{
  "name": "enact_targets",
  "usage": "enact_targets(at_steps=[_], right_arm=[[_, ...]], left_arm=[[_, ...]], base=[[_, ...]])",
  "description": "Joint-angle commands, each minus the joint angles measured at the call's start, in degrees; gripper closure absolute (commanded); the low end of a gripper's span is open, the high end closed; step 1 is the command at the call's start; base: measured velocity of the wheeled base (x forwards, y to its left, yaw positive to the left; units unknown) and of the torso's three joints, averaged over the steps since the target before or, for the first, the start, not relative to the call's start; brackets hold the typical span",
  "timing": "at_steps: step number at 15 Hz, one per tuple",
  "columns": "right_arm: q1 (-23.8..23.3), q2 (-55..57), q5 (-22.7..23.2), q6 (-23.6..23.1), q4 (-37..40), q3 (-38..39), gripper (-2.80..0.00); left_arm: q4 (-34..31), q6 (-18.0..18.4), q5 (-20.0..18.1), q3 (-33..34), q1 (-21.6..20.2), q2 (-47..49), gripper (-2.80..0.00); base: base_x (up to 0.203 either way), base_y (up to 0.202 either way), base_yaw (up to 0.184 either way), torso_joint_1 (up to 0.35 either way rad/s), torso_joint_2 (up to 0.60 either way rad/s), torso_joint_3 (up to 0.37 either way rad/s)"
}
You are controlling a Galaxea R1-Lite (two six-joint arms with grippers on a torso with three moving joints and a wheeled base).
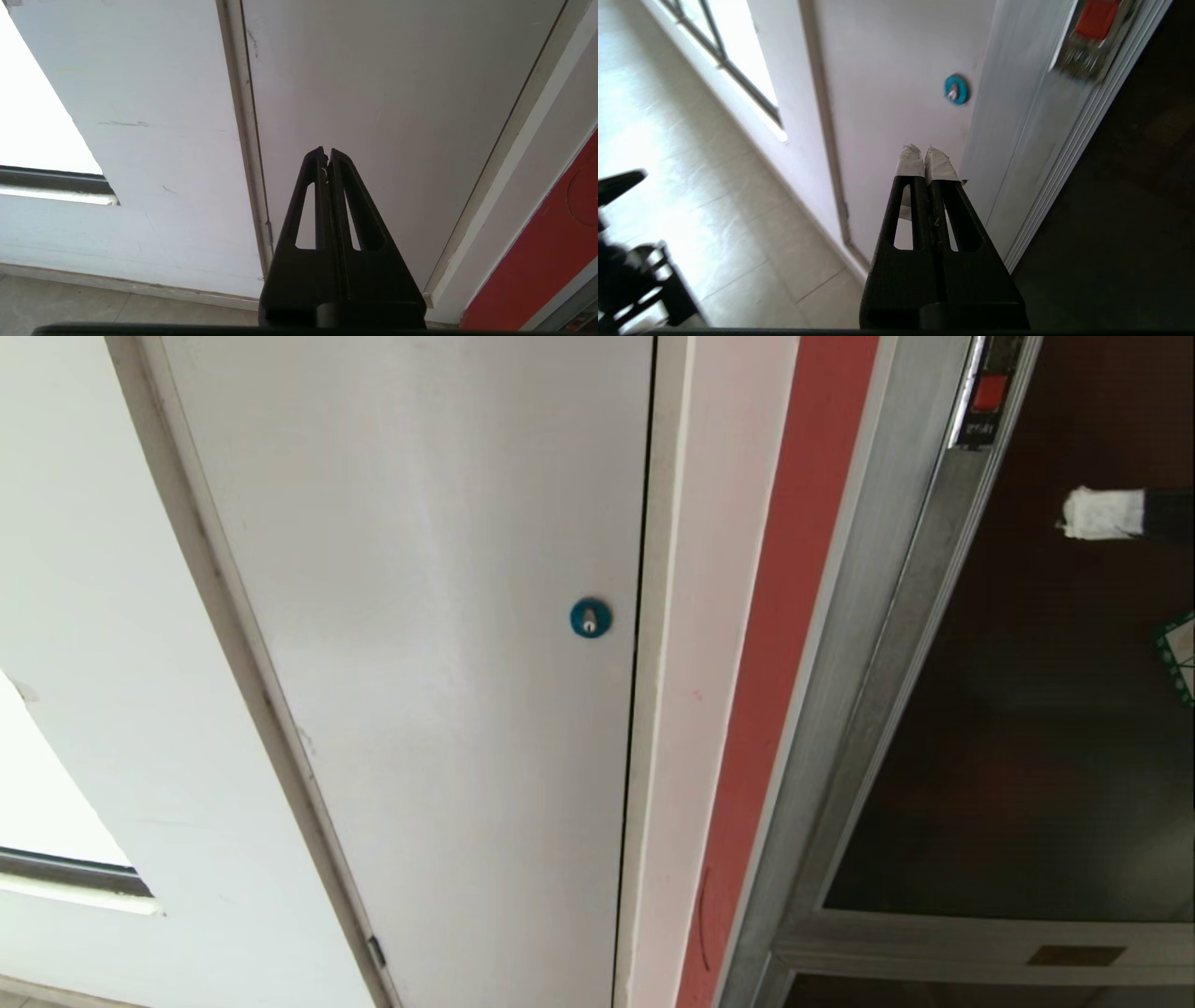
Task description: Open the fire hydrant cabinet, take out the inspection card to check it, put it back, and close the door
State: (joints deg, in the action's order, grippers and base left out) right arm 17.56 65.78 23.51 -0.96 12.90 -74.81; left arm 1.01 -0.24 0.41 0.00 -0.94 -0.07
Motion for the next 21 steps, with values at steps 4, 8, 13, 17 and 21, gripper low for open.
enact_targets(at_steps=[4,8,13,17,21], right_arm=[[2.66,6.73,-9.02,-0.09,-8.23,-3.03,0.00],[2.66,8.13,-12.30,-0.09,-11.13,-3.88,0.00],[2.04,8.49,-15.55,-0.09,-12.90,-4.47,0.00],[1.25,9.19,-16.56,0.82,-12.90,-4.21,0.00],[0.55,9.28,-16.56,1.93,-12.89,-4.03,0.00]], left_arm=[[0.04,-0.02,0.02,0.35,-0.03,0.07,0.00],[0.04,-0.02,0.02,0.35,-0.03,0.07,0.00],[0.04,-0.02,0.02,0.35,-0.03,0.07,0.00],[0.04,-0.02,0.02,0.35,-0.03,0.07,0.00],[0.04,-0.02,0.02,0.35,-0.03,0.07,0.00]], base=[[0.000,0.000,0.000,0.000,0.00,0.000],[0.000,0.000,0.000,0.000,0.00,0.000],[0.000,0.000,0.000,0.000,0.00,0.000],[0.000,0.000,0.000,0.000,0.00,0.000],[0.000,0.000,0.000,0.000,0.00,0.000]])
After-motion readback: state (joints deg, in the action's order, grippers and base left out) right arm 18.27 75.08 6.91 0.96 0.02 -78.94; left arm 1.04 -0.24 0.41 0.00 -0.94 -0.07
